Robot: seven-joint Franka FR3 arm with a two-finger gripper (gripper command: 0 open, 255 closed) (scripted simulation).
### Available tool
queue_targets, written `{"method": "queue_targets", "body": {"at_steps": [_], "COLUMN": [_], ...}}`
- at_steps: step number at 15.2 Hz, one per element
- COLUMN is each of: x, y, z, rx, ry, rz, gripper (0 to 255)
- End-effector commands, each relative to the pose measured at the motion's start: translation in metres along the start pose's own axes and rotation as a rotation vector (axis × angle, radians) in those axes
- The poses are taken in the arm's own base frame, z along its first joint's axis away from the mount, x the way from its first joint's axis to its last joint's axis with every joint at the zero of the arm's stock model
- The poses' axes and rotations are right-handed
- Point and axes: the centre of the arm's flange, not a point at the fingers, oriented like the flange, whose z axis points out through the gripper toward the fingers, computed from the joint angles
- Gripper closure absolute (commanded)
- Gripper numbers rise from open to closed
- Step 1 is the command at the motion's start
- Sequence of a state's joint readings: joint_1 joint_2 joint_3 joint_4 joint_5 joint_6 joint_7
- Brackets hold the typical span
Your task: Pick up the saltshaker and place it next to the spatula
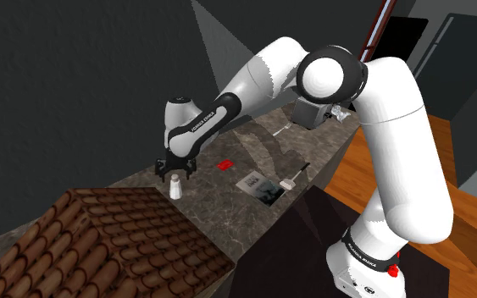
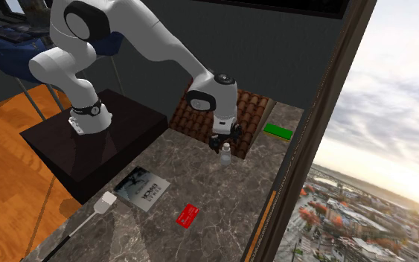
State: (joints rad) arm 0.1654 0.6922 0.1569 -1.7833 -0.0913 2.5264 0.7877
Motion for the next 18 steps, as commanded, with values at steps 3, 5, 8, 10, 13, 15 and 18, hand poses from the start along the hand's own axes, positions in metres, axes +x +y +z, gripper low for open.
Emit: {"method": "queue_targets", "body": {"at_steps": [3,5,8,10,13,15,18], "x": [0.000,0.000,0.000,0.000,0.000,0.000,0.000], "y": [0.000,0.000,0.000,0.000,-0.001,0.000,-0.001], "z": [0.001,0.001,0.001,0.001,0.001,0.001,-0.015], "rx": [0.000,0.000,0.000,0.000,0.000,0.000,0.000], "ry": [0.000,0.000,0.000,0.000,0.000,0.000,0.000], "rz": [0.000,0.000,0.000,0.000,0.000,0.000,0.000], "gripper": [0,0,255,255,255,255,255]}}
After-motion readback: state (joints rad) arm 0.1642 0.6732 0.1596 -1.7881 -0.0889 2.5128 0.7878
